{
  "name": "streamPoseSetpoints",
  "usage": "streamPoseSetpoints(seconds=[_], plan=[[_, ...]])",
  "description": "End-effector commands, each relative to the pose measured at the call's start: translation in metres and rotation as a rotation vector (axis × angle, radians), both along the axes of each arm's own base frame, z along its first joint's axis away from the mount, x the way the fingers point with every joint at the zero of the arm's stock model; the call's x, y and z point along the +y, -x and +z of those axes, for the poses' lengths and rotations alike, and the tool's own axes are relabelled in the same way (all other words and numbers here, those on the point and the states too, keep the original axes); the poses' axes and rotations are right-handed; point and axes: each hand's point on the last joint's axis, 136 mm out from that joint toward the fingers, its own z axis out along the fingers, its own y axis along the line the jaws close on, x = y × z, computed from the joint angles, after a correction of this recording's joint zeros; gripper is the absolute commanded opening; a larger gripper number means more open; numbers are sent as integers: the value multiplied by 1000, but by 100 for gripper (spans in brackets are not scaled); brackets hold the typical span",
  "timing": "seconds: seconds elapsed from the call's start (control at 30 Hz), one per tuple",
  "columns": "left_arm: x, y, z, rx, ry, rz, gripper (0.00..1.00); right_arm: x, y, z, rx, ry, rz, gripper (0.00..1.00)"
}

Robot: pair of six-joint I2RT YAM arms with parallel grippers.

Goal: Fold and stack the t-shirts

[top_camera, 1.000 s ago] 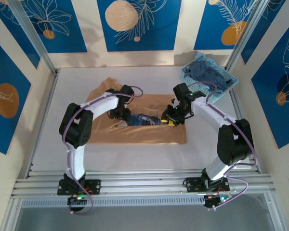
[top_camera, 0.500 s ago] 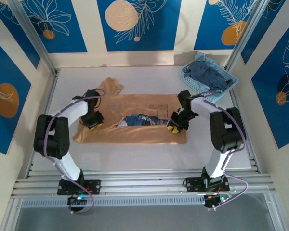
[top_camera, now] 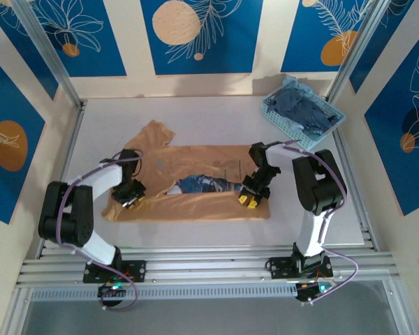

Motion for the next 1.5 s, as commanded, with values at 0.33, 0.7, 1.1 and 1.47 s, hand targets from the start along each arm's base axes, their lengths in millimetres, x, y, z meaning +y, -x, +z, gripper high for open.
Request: streamPoseSetpoints(seconds=[0.33,0.7,1.1,1.47], plan=[[14,-52,80,-173,-100,-32,45,3,-37,61,-304,13,61,41],[-11,-278,111,-442,-129,-277,49,6,-193,119,-782,-88,-29,42],[-10,-368,55,-491,-91,-381,52,-6,-237,118,-778,-92,-97,43],[-23,-352,8,-365,-74,-397,46,-7,-234,116,-761,-98,-111,43]])
